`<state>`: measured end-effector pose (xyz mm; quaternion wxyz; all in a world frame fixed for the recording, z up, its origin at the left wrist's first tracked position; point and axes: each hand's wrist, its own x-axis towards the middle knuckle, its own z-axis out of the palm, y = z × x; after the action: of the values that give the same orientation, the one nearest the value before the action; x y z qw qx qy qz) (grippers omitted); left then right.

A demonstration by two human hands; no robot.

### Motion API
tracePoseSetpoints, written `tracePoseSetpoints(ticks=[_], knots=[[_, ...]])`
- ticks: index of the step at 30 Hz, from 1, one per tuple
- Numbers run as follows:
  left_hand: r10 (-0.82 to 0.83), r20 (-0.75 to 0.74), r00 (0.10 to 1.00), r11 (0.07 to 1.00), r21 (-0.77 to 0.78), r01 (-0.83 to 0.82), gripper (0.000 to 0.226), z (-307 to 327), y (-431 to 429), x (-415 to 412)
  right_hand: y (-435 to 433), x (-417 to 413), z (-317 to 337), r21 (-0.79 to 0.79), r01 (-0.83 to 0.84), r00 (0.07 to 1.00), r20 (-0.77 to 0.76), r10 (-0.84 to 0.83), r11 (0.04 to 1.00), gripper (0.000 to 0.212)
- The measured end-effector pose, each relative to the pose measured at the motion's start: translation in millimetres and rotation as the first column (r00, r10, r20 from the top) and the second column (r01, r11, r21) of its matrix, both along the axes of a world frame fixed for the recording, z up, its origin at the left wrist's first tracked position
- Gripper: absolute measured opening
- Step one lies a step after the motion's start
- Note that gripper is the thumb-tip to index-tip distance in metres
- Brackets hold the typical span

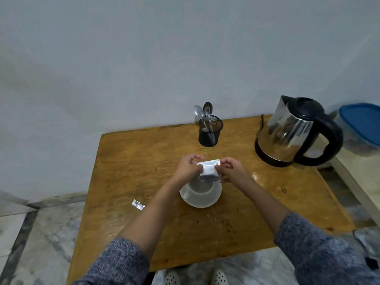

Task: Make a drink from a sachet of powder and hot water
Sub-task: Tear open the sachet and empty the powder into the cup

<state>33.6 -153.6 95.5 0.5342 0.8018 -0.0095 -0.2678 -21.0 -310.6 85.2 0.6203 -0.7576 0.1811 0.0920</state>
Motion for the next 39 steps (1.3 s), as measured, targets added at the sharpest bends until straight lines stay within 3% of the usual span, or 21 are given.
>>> tracePoseSetpoints(ticks=[3,6,11,14,18,23,27,39], knots=[[-0.068,0.068,0.995,0.995,0.074,0.062,0.021,-7,-5,0,-1,2,-4,-0.193,-0.032,0.997,0.062,0.045,0.981,0.014],[-0.118,0.152,0.981,0.986,0.132,0.098,0.015,-14,-3,-2,1,4,-5,-0.399,-0.127,0.974,0.124,0.191,0.908,0.010],[-0.182,0.308,0.934,0.958,0.271,0.098,0.015,-20,4,-9,6,4,-4,-0.587,-0.251,0.912,0.123,0.392,0.769,0.005],[-0.208,0.364,0.908,0.954,0.279,0.106,0.020,-21,11,-13,9,6,-2,-0.690,-0.292,0.856,0.120,0.503,0.662,0.007],[-0.137,0.357,0.924,0.972,0.226,0.057,0.014,-28,22,-18,10,8,3,-0.717,-0.323,0.819,0.116,0.562,0.618,0.013],[0.035,0.316,0.948,0.994,0.091,-0.067,0.008,-31,27,-24,11,14,10,-0.727,-0.419,0.824,-0.054,0.564,0.544,0.023],[0.080,0.307,0.948,0.989,0.094,-0.114,0.006,-37,27,-27,14,16,14,-0.774,-0.462,0.793,-0.143,0.592,0.433,0.028],[0.132,0.331,0.934,0.979,0.103,-0.175,0.009,-37,26,-31,19,14,20,-0.768,-0.470,0.798,-0.159,0.582,0.434,0.023]])
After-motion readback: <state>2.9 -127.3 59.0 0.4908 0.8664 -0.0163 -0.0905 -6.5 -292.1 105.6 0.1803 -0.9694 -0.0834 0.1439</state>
